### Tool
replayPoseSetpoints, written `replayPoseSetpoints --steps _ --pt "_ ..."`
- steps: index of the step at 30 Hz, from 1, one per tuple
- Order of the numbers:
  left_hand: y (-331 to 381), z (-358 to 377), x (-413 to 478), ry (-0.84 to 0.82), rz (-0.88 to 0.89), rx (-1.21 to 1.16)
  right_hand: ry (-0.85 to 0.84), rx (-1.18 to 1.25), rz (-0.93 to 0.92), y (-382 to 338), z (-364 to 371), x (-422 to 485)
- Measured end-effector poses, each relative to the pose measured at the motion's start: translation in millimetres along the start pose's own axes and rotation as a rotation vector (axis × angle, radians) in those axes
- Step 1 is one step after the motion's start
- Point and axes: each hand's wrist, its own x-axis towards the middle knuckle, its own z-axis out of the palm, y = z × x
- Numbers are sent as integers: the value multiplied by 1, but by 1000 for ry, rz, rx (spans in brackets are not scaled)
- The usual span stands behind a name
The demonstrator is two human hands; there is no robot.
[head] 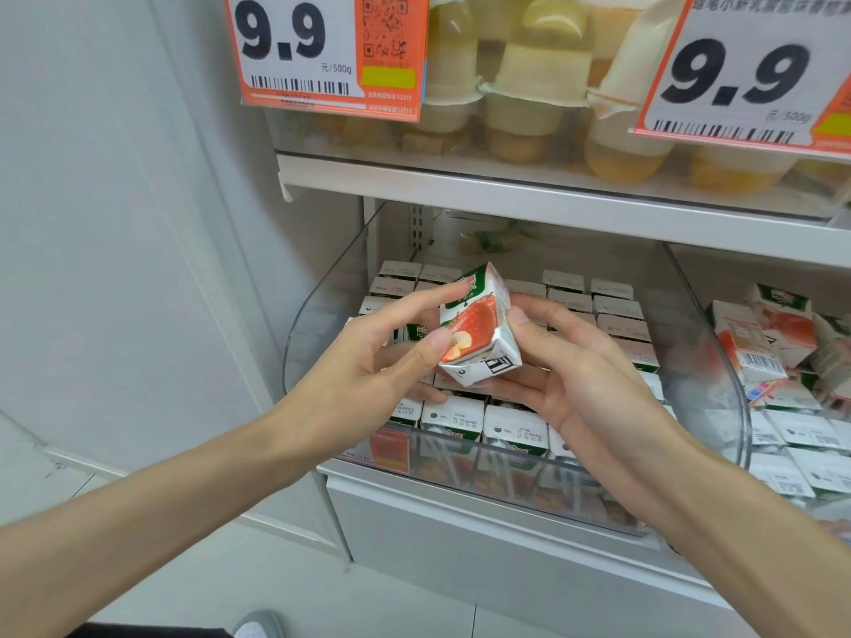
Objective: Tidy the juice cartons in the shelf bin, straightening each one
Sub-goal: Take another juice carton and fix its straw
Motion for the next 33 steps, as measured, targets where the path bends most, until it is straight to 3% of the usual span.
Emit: replayPoseSetpoints --steps 6,13,21,25,33 --pt "-1 -4 -1 -35 24 89 -26 16 -7 -3 0 -2" --pt "-6 -9 4 65 79 158 -98 -38 40 -2 3 -1" --pt "-7 -10 3 89 114 189 -46 -66 62 -2 2 2" --pt "-6 -10 2 55 177 324 -58 -127 32 -3 -1 -1" --pt "-2 -9 5 102 44 150 -97 -81 3 -1 -8 1"
